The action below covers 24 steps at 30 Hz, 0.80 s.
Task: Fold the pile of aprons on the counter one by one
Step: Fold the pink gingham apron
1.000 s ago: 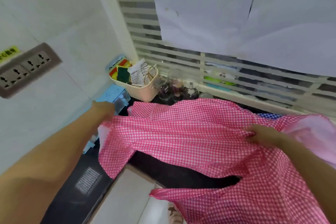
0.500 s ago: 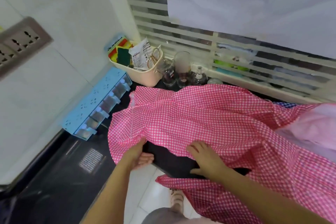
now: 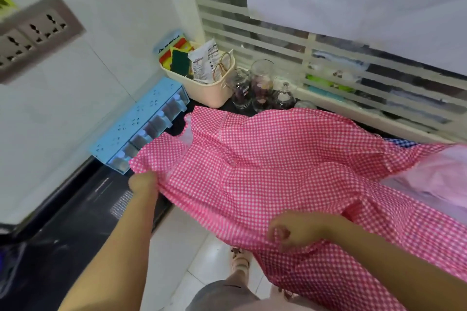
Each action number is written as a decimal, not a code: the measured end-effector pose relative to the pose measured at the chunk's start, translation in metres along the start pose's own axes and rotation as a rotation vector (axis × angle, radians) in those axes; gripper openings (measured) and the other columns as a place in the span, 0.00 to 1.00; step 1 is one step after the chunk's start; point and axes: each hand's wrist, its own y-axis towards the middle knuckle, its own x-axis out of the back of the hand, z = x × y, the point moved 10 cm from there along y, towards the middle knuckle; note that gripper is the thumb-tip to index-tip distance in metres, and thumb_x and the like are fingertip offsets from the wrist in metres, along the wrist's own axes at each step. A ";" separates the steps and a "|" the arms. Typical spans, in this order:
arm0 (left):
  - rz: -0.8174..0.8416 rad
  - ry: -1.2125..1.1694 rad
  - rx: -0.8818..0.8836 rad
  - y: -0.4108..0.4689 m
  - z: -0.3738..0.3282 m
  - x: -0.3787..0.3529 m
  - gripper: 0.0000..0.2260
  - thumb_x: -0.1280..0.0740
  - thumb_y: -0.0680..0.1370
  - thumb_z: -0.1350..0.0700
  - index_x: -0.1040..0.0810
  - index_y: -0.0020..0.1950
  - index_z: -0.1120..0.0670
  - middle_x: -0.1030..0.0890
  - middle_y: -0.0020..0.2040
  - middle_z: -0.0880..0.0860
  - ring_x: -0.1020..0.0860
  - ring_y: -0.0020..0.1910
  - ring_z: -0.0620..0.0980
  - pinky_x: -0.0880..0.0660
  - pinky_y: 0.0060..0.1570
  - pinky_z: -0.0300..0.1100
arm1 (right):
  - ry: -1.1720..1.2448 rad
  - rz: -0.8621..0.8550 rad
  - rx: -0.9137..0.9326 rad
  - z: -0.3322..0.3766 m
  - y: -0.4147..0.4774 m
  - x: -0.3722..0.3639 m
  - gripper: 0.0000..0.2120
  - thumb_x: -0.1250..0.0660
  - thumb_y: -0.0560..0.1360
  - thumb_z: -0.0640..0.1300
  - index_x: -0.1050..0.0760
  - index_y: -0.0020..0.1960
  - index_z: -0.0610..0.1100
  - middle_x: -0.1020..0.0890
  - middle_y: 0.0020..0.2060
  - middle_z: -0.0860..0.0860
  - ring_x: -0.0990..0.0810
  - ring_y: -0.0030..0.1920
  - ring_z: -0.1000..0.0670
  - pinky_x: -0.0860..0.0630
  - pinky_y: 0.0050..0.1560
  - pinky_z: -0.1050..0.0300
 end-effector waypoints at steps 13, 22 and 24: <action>0.211 0.547 -0.666 -0.036 -0.073 -0.081 0.13 0.35 0.77 0.62 0.23 0.62 0.58 0.21 0.56 0.53 0.23 0.51 0.50 0.28 0.53 0.43 | -0.073 -0.797 -0.288 -0.038 0.053 0.172 0.14 0.37 0.76 0.36 0.26 0.60 0.44 0.24 0.60 0.47 0.25 0.57 0.48 0.29 0.60 0.56; 0.466 0.746 -0.426 0.017 -0.074 -0.156 0.18 0.30 0.76 0.56 0.26 0.63 0.61 0.21 0.59 0.57 0.21 0.54 0.56 0.26 0.56 0.44 | -0.113 -0.601 -0.410 -0.053 0.095 0.177 0.35 0.28 0.72 0.51 0.39 0.74 0.48 0.39 0.72 0.47 0.31 0.67 0.46 0.33 0.69 0.51; 0.549 0.763 -0.374 0.019 -0.066 -0.167 0.15 0.30 0.76 0.58 0.26 0.60 0.61 0.21 0.54 0.56 0.21 0.53 0.55 0.26 0.53 0.44 | -0.111 -0.608 -0.400 -0.056 0.102 0.174 0.35 0.30 0.71 0.57 0.39 0.74 0.49 0.40 0.72 0.47 0.32 0.68 0.45 0.34 0.69 0.50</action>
